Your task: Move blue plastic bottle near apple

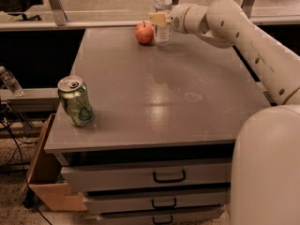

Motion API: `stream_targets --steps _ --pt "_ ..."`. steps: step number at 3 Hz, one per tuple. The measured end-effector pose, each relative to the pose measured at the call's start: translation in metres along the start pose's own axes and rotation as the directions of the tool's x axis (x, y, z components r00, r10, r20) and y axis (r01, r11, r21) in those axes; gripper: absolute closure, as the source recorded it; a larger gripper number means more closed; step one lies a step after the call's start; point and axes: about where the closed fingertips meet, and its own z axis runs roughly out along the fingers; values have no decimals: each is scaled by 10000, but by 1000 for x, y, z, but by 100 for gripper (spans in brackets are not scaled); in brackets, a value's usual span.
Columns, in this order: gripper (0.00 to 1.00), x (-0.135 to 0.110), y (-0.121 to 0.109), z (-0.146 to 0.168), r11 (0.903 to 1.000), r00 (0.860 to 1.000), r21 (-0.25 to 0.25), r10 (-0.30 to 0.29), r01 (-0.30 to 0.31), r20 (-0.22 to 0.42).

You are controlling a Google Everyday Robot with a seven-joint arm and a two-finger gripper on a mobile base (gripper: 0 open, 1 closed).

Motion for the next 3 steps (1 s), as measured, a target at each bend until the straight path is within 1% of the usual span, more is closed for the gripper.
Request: stream_targets --steps 2,3 --pt "36 15 -2 7 9995 9994 -63 317 -317 -142" --pt "12 20 -4 9 9994 9992 -78 347 -348 -201"
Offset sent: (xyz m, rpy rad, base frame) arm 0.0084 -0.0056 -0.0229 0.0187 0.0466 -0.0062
